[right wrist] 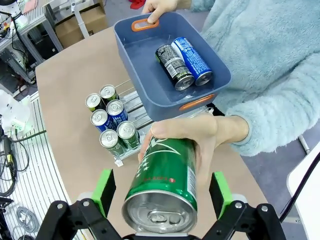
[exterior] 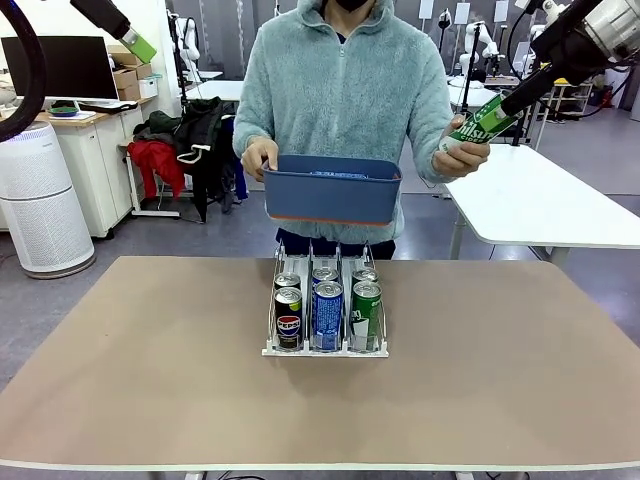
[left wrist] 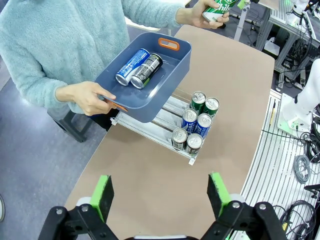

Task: Fill the beverage cans into the dispenser.
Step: Pick up the Sprite handed by the human.

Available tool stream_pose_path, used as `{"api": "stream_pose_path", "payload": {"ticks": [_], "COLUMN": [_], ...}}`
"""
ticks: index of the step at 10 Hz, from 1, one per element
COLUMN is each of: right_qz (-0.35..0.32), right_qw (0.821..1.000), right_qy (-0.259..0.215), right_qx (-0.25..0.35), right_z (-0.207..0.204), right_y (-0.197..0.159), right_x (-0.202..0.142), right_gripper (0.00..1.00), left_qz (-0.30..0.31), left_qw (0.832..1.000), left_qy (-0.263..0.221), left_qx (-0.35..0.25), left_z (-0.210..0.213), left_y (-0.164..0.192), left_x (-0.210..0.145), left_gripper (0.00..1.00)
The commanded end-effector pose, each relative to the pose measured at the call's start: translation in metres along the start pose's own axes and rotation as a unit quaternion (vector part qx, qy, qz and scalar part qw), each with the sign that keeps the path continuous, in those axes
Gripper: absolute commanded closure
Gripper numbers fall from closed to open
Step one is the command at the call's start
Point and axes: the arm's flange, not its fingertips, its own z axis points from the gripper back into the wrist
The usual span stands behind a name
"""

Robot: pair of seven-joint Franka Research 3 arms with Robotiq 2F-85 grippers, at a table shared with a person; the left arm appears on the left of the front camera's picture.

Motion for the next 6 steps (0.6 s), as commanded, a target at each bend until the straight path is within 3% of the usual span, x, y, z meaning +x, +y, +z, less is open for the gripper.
{"api": "stream_pose_path", "payload": {"ticks": [1,2,3,4,5,6], "right_qz": [-0.001,0.0,-0.021,-0.024,-0.027,-0.027], "right_qw": [1.0,1.0,1.0,1.0,1.0,1.0], "right_qy": [0.002,0.0,0.004,0.002,-0.004,-0.001], "right_qx": [0.006,0.0,-0.011,-0.009,-0.015,-0.011], "right_z": [0.0006,0.0,0.0016,0.0013,0.0008,0.0028], "right_y": [0.0006,0.0,-0.0018,-0.002,0.0005,0.0021], "right_x": [-0.002,0.0,-0.0001,0.0,0.0004,0.001], "right_gripper": [0.0,0.0,0.58,0.58,1.0,0.63], "left_qz": [0.001,0.001,0.001,0.001,0.001,0.001], "left_qw": [1.0,1.0,1.0,1.0,1.0,1.0], "left_qy": [0.0,0.0,0.0,0.0,0.0,0.0], "left_qx": [0.0,0.0,0.0,0.0,0.0,0.0], "left_z": [0.0006,0.0006,0.0006,0.0006,0.0006,0.0006], "left_y": [-0.0007,-0.0007,-0.0007,-0.0007,-0.0007,-0.0007], "left_x": [-0.0003,-0.0003,-0.0003,-0.0003,-0.0003,-0.0003], "left_gripper": [0.0,0.0,0.0,0.0,0.0,0.0]}}
